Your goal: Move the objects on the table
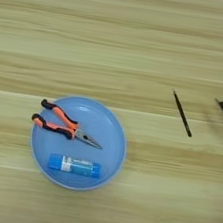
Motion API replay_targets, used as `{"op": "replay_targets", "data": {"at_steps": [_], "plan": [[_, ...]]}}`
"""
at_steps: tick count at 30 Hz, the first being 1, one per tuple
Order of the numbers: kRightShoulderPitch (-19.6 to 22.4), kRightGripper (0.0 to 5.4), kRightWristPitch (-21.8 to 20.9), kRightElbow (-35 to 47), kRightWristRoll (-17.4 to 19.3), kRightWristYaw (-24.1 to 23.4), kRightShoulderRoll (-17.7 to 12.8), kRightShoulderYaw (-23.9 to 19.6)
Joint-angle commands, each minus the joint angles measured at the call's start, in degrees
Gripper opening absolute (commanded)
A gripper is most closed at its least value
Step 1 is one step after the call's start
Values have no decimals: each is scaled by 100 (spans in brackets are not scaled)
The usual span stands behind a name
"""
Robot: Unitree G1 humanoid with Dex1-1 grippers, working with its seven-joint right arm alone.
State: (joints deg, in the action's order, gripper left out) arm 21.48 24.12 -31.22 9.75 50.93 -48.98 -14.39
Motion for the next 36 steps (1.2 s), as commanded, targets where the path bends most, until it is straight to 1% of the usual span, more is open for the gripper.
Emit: {"op": "replay_targets", "data": {"at_steps": [1,8,17,18,20,23,24,26,27,36], "plan": [[467,538,-411,-341,-119,-54,-514,-80],[596,538,-772,-1082,-241,67,-564,-16],[660,538,-1159,-1714,-449,163,-462,168],[664,523,-1224,-1794,-480,163,-449,199],[684,509,-1339,-1947,-534,145,-427,258],[756,483,-1436,-2179,-592,125,-394,307],[780,466,-1472,-2258,-611,118,-384,326],[828,454,-1535,-2424,-647,92,-357,354],[847,435,-1574,-2495,-667,86,-344,371],[943,329,-1865,-2975,-848,-23,-250,518]]}}
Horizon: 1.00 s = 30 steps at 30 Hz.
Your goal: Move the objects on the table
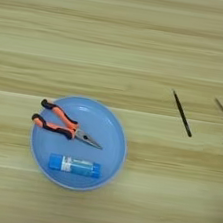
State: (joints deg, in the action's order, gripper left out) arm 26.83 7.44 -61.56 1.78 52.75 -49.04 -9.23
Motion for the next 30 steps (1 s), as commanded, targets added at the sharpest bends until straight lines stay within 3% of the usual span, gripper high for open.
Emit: {"op": "replay_targets", "data": {"at_steps": [1,19,30], "plan": [[416,316,-220,25,-62,-210,-239,11],[567,96,-168,-433,85,-80,-111,-76],[640,91,-170,-479,110,-95,-36,-100]]}}
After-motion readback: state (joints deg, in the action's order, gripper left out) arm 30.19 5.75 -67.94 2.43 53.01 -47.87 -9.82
